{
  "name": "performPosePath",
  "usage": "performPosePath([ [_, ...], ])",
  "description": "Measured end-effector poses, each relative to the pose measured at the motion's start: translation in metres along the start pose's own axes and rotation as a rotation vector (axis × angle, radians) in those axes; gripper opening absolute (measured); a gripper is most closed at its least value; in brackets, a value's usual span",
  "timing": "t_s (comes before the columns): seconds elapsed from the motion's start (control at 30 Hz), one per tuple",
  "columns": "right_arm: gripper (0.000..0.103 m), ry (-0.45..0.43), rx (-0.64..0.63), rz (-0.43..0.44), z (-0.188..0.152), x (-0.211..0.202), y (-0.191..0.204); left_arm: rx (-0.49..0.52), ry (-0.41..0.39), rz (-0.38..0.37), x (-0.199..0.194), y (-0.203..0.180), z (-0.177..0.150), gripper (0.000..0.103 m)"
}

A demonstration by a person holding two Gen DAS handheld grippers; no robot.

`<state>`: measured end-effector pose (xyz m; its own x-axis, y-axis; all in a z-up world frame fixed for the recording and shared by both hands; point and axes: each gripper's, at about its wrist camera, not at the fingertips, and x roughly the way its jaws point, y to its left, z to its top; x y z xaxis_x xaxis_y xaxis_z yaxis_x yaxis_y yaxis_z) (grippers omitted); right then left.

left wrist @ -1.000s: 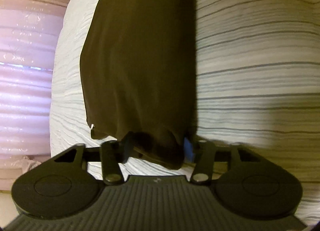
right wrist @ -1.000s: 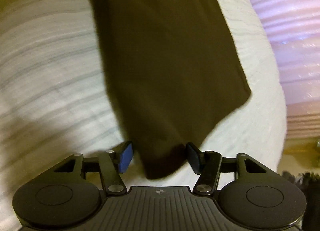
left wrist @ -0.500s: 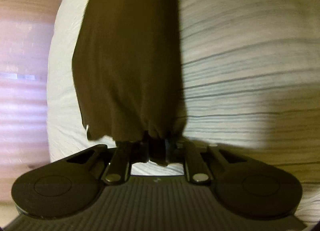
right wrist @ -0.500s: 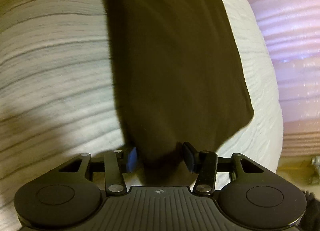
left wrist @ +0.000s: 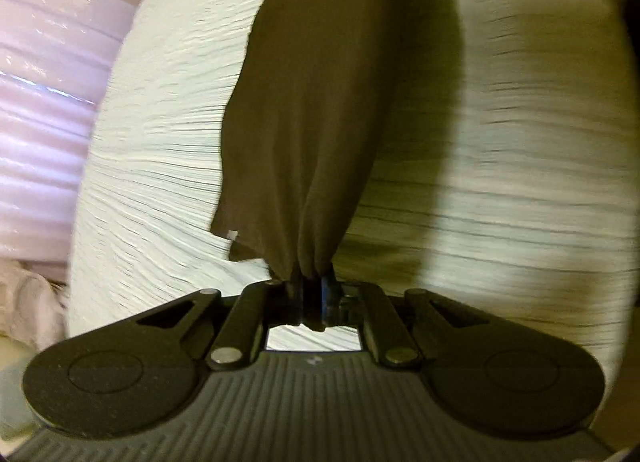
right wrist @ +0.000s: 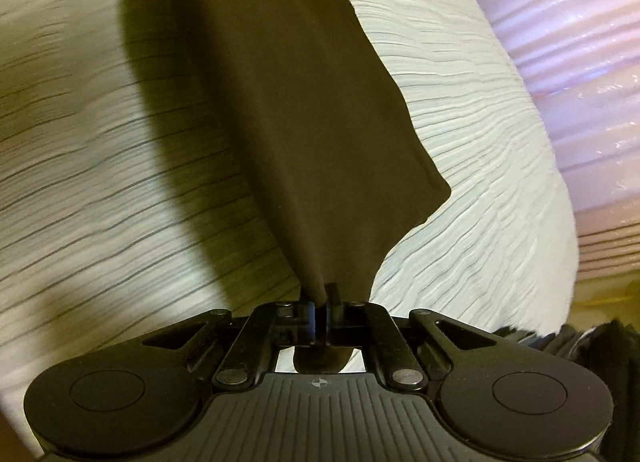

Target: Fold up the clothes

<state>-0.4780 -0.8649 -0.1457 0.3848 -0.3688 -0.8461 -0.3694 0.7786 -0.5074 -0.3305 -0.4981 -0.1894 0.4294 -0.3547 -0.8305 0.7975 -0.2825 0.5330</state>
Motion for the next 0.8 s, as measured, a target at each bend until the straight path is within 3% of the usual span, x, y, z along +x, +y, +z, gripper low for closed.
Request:
performPosePath([
  [0.23, 0.002, 0.061, 0.04, 0.09, -0.032, -0.05, 0.068, -0.054, 0.012, -0.143, -0.049, -0.074, -0.009, 0.005],
  [0.5, 0.003, 0.139, 0.105, 0.001, -0.021, -0.067, 0.121, -0.082, -0.058, -0.12, -0.036, -0.089, -0.038, 0.006],
  [0.7, 0.004, 0.277, 0.13, -0.041, -0.008, -0.06, 0.142, -0.152, -0.003, -0.136, -0.053, -0.086, -0.06, 0.007],
  [0.73, 0.009, 0.291, 0.14, -0.039, -0.006, -0.061, 0.143, -0.161, 0.015, -0.135, -0.057, -0.086, -0.065, 0.007],
  [0.8, 0.04, 0.302, 0.167, -0.037, 0.0, -0.066, 0.145, -0.197, 0.034, -0.127, -0.061, -0.084, -0.07, 0.009],
])
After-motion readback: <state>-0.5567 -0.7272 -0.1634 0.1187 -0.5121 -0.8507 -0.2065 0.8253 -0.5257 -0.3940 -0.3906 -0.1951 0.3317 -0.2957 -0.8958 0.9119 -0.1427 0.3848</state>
